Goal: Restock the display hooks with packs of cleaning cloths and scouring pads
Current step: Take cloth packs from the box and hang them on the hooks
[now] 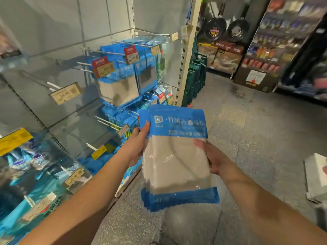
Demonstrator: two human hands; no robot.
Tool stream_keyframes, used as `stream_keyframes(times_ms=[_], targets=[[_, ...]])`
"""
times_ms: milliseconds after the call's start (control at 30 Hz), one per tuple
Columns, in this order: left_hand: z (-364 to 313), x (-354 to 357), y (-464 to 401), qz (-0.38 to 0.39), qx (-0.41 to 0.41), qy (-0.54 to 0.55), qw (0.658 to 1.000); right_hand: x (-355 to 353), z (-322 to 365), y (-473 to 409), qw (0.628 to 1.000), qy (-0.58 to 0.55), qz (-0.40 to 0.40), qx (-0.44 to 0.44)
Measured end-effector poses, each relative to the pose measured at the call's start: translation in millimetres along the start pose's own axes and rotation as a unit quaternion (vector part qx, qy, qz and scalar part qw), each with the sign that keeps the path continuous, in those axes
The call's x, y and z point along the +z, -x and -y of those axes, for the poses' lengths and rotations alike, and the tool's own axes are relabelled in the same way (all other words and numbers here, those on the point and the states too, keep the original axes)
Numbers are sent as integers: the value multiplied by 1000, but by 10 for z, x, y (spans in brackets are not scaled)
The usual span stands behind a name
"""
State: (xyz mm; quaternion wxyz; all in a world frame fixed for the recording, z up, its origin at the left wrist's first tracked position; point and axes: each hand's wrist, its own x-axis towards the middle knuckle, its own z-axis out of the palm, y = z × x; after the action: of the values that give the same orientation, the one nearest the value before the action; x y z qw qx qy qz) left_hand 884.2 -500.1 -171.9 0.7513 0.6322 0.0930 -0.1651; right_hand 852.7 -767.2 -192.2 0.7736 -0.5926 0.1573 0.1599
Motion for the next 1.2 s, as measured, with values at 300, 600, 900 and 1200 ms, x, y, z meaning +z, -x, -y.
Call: stream_keyframes(times_ms=[300, 600, 900, 1200], targets=[[-206, 291, -979, -23, -51, 76, 996, -241, 401, -958, 997, -34, 36, 50], [-436, 799, -1975, -103, -79, 96, 987, -758, 1053, -2236, 987, -61, 124, 76], [-359, 1131, -2427, -211, -54, 159, 963, -975, 1495, -3137, 988, 39, 148, -1], [-322, 897, -2511, -281, -13, 138, 950, -434, 1793, -3577, 917, 315, 201, -141]])
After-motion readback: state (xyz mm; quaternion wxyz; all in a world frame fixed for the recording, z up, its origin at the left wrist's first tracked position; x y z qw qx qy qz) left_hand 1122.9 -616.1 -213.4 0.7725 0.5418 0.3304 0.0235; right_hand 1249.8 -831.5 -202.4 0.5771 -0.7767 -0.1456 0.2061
